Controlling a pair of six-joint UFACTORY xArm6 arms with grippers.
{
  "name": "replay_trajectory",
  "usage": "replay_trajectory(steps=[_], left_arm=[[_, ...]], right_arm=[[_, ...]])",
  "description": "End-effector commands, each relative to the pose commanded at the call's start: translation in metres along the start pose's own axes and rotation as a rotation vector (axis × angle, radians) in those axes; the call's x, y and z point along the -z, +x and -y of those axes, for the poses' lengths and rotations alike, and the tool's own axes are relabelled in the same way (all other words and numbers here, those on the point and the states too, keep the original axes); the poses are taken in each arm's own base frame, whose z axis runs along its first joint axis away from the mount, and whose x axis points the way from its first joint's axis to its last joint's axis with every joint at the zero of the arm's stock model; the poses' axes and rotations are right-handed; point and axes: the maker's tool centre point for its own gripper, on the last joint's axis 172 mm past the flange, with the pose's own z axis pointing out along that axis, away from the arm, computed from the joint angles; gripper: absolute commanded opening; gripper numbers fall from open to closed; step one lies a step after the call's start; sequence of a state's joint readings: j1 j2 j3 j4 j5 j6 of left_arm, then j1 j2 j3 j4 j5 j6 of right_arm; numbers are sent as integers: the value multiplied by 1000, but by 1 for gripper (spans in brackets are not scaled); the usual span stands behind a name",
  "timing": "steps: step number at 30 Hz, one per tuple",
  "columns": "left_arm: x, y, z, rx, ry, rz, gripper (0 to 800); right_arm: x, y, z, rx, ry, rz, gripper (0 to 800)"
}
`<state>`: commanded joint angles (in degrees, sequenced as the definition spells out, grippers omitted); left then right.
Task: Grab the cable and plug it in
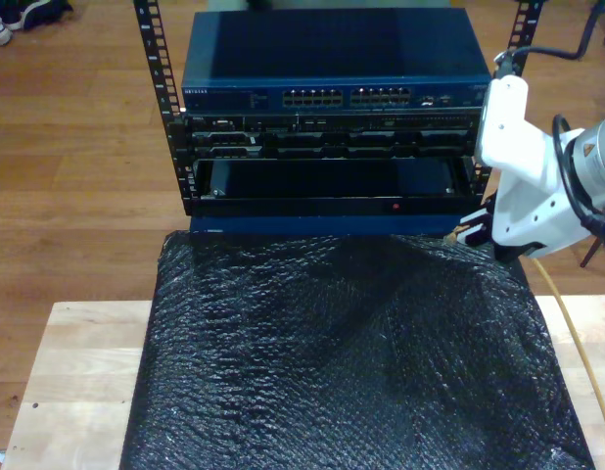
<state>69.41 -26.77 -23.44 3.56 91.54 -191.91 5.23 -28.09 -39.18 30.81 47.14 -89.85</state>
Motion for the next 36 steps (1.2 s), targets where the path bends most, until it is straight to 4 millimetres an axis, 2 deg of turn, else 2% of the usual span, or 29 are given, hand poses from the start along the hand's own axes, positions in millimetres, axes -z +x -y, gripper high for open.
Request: replay_trajectory(steps=[8, 14, 19, 25, 30, 36], left_arm=[[-24, -16, -4, -9, -18, 82, 798], [-26, -31, -10, 7, 32, 125, 799], [-52, -45, -7, -12, 50, 161, 799], [-68, -59, -3, -19, 69, 212, 800], [-75, -67, 1, -19, 76, 244, 800], [-75, -66, 1, -18, 80, 237, 800]], right_arm=[[-3, -6, 4, 7, 10, 16, 0], [-5, -10, 7, 5, 19, 22, 0], [-7, -11, 10, 3, 23, 23, 0], [-6, -11, 10, 9, 22, 27, 0], [-13, -20, 17, 7, 36, 41, 0], [-9, -15, 11, 18, 20, 36, 0]])
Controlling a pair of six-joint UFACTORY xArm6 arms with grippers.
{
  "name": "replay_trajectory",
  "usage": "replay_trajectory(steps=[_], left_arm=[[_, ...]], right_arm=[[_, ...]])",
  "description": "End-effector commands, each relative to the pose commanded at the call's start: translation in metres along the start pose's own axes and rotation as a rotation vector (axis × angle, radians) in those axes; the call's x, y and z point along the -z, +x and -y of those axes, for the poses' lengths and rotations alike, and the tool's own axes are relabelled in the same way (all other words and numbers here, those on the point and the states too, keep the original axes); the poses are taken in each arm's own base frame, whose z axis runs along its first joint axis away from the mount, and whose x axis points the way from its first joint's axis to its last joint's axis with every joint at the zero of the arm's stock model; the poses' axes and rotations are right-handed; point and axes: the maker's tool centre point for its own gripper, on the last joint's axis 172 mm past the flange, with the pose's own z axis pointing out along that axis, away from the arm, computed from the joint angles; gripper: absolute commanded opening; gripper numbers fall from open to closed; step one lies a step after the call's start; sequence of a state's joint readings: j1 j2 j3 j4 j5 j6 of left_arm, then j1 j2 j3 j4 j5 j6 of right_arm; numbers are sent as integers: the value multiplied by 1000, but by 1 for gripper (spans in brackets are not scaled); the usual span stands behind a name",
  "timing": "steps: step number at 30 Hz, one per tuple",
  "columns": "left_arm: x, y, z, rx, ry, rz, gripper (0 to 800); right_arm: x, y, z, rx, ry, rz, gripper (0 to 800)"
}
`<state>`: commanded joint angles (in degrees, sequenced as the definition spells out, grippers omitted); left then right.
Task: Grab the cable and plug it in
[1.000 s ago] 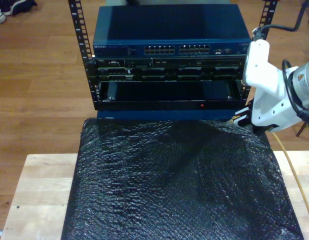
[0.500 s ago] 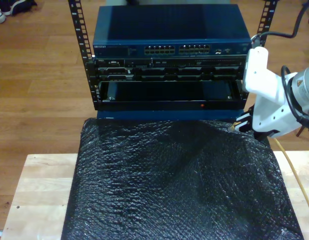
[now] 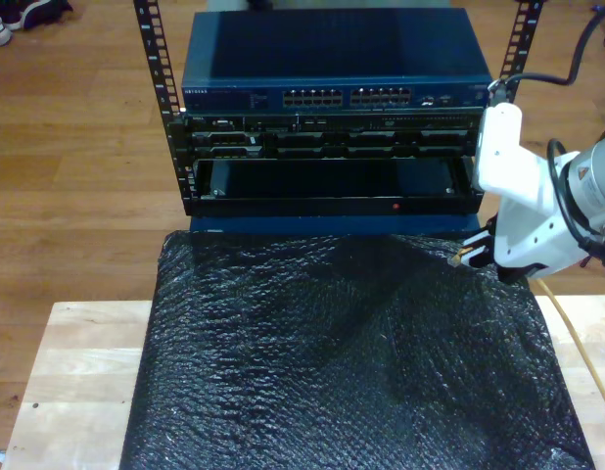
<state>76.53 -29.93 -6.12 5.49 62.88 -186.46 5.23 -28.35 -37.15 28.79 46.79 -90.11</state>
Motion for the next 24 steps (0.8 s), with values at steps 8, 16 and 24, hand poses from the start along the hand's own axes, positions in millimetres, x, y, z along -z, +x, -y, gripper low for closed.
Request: replay_trajectory(steps=[8, 16, 24], left_arm=[[1, -1, -1, 3, 2, 1, 800], [1, -1, -1, 3, 2, 1, 800], [1, -1, -1, 3, 2, 1, 800]], right_arm=[[-4, 2, -22, 58, -113, 25, 0], [-19, 17, -39, 170, -189, 61, 0], [-28, 37, -65, 270, -310, 76, 0]])
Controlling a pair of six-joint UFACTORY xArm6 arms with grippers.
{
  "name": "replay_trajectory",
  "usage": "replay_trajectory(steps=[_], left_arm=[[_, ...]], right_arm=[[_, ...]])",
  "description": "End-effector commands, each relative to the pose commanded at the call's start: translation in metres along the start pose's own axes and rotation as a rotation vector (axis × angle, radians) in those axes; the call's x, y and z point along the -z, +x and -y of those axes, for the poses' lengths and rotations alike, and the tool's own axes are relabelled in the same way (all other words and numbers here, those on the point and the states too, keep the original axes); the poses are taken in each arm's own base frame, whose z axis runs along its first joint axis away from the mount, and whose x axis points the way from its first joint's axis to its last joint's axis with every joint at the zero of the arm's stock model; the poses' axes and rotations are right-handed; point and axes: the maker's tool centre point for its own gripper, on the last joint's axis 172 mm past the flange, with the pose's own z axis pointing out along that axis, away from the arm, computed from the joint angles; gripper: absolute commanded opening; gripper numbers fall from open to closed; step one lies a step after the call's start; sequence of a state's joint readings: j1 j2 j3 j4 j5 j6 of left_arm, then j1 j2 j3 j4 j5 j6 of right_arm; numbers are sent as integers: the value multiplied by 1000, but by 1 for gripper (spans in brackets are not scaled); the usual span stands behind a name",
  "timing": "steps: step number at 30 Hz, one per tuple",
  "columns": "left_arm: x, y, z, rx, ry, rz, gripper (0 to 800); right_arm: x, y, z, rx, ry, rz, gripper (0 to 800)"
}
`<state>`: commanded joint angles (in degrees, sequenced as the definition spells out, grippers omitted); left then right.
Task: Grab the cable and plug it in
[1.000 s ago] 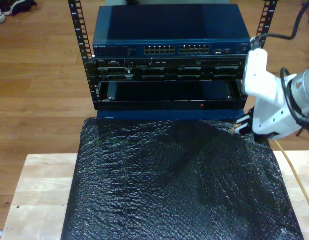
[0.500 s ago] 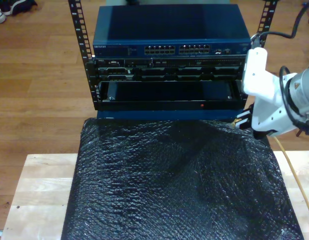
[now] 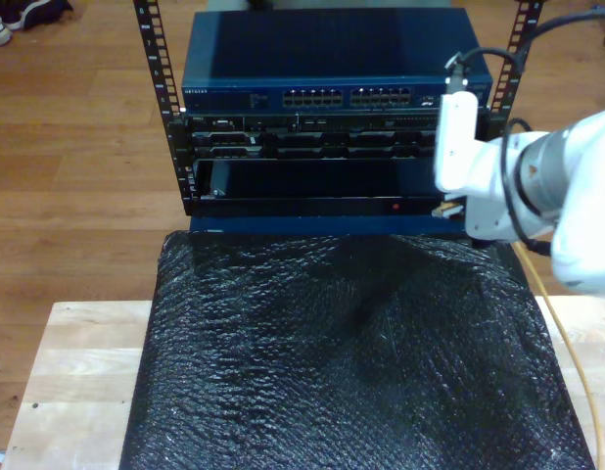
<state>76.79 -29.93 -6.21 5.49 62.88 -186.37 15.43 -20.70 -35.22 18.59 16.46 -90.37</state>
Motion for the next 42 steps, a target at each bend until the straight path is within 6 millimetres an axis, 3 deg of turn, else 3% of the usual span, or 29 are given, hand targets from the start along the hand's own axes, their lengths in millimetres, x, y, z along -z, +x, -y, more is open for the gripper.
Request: replay_trajectory(steps=[11, 14, 19, 25, 29, 31, 42], left_arm=[[0, 0, 0, 0, 0, 0, 800], [0, 0, 0, 0, 0, 0, 800], [0, 0, 0, 0, 0, 0, 800], [0, 0, 0, 0, 0, 0, 800], [0, 0, 0, 0, 0, 0, 800], [0, 0, 0, 0, 0, 0, 800], [0, 0, 0, 0, 0, -2, 800]], right_arm=[[-24, -10, -35, 82, -144, 47, 0], [-25, -3, -55, 110, -183, 47, 0], [-29, 1, -71, 121, -227, 44, 0], [-34, -5, -76, 119, -284, 53, 0], [-38, -13, -55, 119, -268, 62, 0], [-36, -13, -54, 122, -277, 62, 0], [-25, -3, -79, 178, -396, 56, 0]])
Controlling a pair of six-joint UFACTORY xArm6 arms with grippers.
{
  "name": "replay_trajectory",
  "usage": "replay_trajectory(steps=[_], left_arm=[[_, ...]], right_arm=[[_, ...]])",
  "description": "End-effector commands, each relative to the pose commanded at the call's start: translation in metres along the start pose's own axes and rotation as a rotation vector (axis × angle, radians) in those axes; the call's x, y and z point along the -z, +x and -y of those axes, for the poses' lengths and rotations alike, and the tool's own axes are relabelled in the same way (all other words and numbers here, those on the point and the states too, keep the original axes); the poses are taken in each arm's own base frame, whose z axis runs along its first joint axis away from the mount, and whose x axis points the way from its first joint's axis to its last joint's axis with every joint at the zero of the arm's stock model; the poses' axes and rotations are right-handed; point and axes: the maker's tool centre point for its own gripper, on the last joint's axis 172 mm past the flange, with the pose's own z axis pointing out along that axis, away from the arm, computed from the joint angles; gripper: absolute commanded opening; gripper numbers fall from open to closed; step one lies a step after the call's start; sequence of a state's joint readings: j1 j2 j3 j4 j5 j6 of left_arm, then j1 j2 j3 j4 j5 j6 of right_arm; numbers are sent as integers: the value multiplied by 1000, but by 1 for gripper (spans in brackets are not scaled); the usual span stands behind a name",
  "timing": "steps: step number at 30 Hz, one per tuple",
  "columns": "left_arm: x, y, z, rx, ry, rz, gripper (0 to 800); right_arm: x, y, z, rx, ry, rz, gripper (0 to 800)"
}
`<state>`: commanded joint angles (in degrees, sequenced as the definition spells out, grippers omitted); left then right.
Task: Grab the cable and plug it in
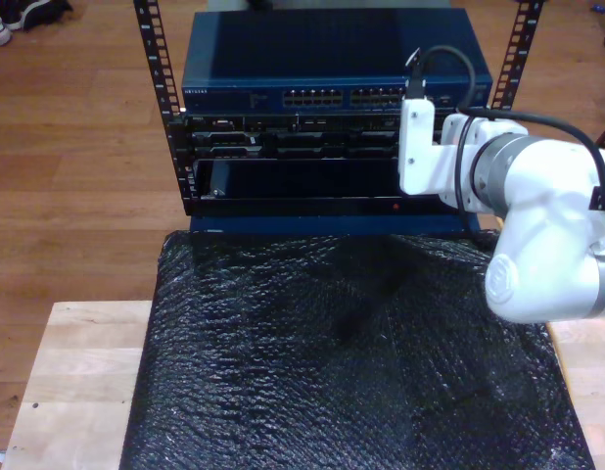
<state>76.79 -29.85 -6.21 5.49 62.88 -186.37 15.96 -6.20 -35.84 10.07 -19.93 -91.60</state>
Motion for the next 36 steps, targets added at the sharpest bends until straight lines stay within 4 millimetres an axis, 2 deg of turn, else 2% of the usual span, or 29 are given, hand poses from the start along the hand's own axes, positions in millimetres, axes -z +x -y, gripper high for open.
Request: replay_trajectory(steps=[5, 10, 14, 16, 25, 28, 31, 36], left_arm=[[0, 0, 0, 0, 0, 2, 800], [0, 0, 0, 0, 0, 2, 800], [0, 0, 0, 0, 0, 0, 800], [0, 0, 0, 0, 0, 2, 800], [0, 0, 0, 0, 0, 2, 800], [0, 0, 0, 0, 0, 2, 800], [0, 0, 0, 0, 0, 2, 800], [0, 0, 0, 0, 0, 0, 800]], right_arm=[[-8, 18, -20, 66, -69, -28, 0], [-16, 26, -12, 95, -57, -41, 0], [-14, 58, -4, 121, -73, -90, 0], [-10, 66, -4, 126, -94, -104, 0], [-5, 72, -26, 126, -161, -112, 0], [-13, 72, -32, 122, -198, -109, 0], [-12, 73, -45, 113, -262, -109, 0], [-17, 72, -53, 100, -282, -106, 0]])
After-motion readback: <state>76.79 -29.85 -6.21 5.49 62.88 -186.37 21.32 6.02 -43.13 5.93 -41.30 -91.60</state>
